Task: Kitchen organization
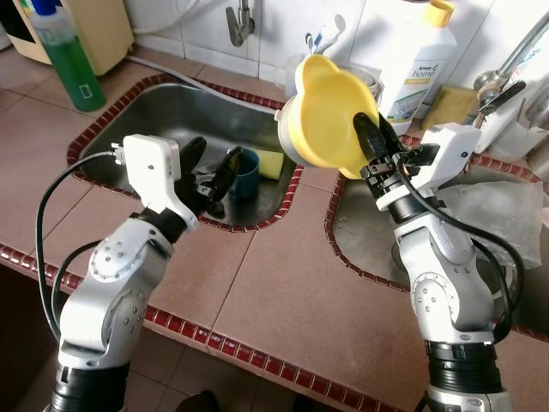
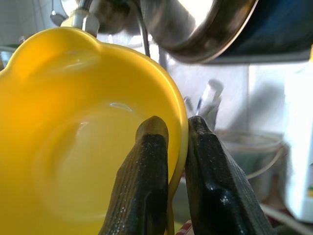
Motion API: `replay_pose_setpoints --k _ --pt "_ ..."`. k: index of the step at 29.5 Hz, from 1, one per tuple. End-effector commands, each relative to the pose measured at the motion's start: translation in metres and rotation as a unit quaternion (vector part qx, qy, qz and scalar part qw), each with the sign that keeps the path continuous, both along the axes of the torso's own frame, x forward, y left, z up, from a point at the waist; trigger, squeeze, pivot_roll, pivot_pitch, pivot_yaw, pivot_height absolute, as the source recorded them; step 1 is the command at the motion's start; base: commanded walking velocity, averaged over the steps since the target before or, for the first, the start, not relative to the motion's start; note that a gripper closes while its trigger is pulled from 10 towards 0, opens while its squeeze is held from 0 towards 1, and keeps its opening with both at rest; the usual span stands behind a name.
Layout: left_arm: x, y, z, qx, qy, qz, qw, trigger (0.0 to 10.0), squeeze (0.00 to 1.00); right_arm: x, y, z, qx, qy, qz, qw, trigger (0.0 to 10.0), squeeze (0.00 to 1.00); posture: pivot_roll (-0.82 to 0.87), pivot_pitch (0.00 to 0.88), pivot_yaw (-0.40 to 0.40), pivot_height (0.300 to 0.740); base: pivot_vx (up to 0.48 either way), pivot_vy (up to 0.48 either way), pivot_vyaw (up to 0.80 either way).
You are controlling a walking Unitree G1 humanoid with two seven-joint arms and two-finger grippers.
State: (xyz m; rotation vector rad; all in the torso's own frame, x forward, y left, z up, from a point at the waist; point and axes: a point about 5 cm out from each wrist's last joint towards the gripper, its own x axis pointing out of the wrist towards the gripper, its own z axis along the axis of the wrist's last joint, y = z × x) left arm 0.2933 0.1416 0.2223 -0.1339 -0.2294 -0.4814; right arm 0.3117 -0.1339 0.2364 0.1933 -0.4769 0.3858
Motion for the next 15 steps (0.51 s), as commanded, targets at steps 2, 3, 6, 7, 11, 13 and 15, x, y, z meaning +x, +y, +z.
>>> replay_pose_setpoints --k 2,3,6,7,11,13,15 --pt "0.0029 0.0033 0.0018 0.007 -0.005 -0.001 1.000 10.0 0.00 -0.0039 -0.0004 0.0044 -0.002 -0.020 -0.011 1.000 10.0 0.00 -0.07 0.100 -0.014 0.740 0.000 0.000 0.00" --pt "0.0043 0.0042 0.0023 0.008 -0.004 -0.001 1.000 10.0 0.00 -0.0042 -0.0002 0.0048 -0.008 -0.023 -0.014 1.000 10.0 0.00 -0.07 0.100 -0.012 0.740 0.000 0.000 0.00" --pt "0.0079 0.0043 0.0014 0.017 -0.002 -0.004 1.000 10.0 0.00 -0.0050 0.0007 0.0043 -0.020 -0.031 -0.021 0.999 10.0 0.00 -0.07 0.100 -0.007 0.740 0.000 0.270 0.00" --pt "0.0083 0.0040 0.0009 0.017 -0.001 -0.005 1.000 10.0 0.00 -0.0052 0.0016 0.0032 -0.022 -0.030 -0.021 0.999 10.0 0.00 -0.07 0.100 -0.005 0.740 0.000 0.247 0.00" --pt "0.0088 0.0036 -0.0001 0.017 -0.001 -0.006 1.000 10.0 0.00 -0.0057 0.0027 0.0019 -0.024 -0.031 -0.021 0.999 10.0 0.00 -0.07 0.099 -0.005 0.740 0.000 0.259 0.00" --pt "0.0103 0.0036 -0.0022 0.018 0.000 -0.006 1.000 10.0 0.00 -0.0066 0.0044 0.0003 -0.026 -0.033 -0.023 0.999 10.0 0.00 -0.08 0.100 -0.004 0.740 0.000 0.279 0.00" --pt "0.0109 0.0037 -0.0028 0.019 0.000 -0.006 1.000 10.0 0.00 -0.0069 0.0048 -0.0001 -0.026 -0.034 -0.026 0.999 10.0 0.00 -0.08 0.100 -0.004 0.740 0.000 0.281 0.00"
